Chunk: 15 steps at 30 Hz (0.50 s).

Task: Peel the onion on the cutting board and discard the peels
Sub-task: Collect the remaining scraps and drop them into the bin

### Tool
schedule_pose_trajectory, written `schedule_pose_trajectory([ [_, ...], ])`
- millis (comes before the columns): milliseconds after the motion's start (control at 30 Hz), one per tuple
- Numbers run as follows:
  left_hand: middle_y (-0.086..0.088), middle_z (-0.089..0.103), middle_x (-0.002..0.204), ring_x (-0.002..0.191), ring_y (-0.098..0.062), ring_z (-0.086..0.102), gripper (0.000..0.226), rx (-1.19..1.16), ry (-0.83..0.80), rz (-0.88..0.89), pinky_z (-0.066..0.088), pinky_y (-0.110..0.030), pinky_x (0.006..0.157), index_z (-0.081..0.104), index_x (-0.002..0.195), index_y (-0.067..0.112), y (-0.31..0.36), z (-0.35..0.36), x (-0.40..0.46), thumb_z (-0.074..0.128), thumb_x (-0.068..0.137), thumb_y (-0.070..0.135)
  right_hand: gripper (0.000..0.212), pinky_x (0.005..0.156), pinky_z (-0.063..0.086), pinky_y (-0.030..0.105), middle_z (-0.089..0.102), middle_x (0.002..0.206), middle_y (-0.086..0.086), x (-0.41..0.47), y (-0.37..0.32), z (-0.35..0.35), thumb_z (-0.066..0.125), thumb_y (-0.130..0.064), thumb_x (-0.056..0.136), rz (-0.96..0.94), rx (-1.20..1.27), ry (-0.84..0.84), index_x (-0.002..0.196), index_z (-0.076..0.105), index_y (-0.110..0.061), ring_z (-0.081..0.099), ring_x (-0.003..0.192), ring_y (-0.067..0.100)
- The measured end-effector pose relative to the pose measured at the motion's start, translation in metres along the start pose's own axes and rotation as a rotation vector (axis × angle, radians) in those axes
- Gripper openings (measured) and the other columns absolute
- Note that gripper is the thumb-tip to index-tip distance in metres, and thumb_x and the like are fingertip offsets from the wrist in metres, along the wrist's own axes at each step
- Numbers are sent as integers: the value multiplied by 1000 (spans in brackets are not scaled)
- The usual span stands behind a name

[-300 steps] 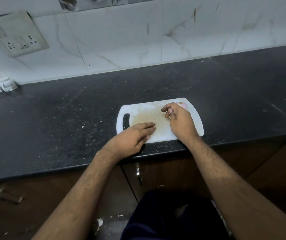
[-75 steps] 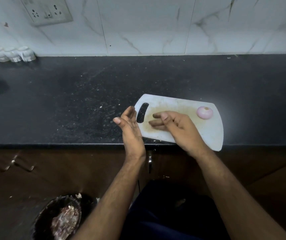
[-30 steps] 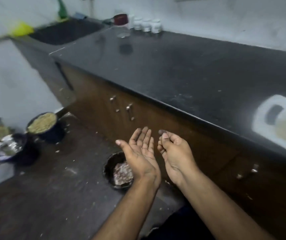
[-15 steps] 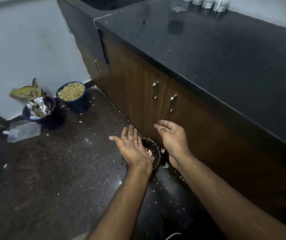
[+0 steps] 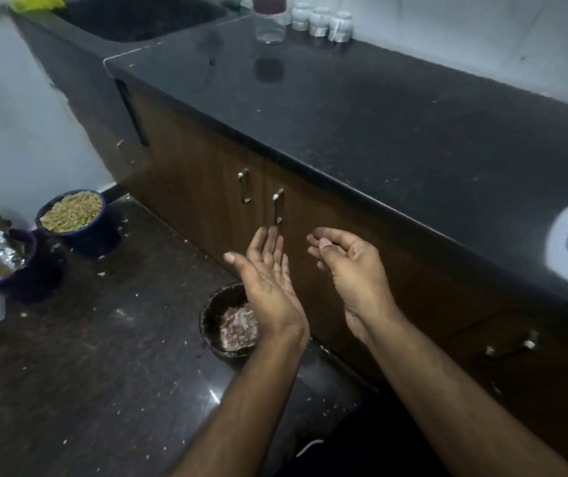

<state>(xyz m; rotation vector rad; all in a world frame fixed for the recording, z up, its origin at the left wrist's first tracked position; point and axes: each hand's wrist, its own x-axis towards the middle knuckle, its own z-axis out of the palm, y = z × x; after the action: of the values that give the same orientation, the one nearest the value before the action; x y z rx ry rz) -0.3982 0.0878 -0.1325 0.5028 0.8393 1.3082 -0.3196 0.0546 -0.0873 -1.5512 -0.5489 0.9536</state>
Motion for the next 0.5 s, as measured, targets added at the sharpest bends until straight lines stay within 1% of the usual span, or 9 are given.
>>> schedule_pose_trajectory([
  [100,-3,60,150,141,-15,54,84,3,-122,-15,34,-32,121,51,150,13,0,20,-26,5,104,66,27,98,55,28,76,116,-4,-21,-11,-26,57,-13,103,-10,65,41,129,65,-17,72,103,3],
  [167,-4,60,150,141,-15,54,85,1,-174,-16,34,-32,122,50,150,12,1,31,-39,5,104,66,27,98,56,28,76,116,-5,-37,-17,-43,58,-13,103,-44,73,66,128,65,-20,72,104,2],
  [300,-4,61,149,141,-15,54,85,12,-322,-19,33,-32,121,50,150,12,1,58,-75,3,105,66,26,98,55,23,76,115,-3,-70,-29,-85,58,-8,102,-211,48,167,124,68,-17,70,109,4],
  [333,-4,61,149,141,-14,55,85,13,-366,-21,33,-32,122,50,150,12,2,63,-82,3,105,66,24,99,55,24,76,114,-3,-76,-32,-94,59,-9,102,-244,43,198,123,68,-17,70,108,4],
  [500,-6,62,149,140,-16,56,84,35,-565,-33,31,-38,126,49,151,10,-8,94,-127,5,106,65,21,101,55,34,75,112,-8,-102,-41,-151,62,-17,101,-400,-6,388,119,69,-23,69,106,3],
])
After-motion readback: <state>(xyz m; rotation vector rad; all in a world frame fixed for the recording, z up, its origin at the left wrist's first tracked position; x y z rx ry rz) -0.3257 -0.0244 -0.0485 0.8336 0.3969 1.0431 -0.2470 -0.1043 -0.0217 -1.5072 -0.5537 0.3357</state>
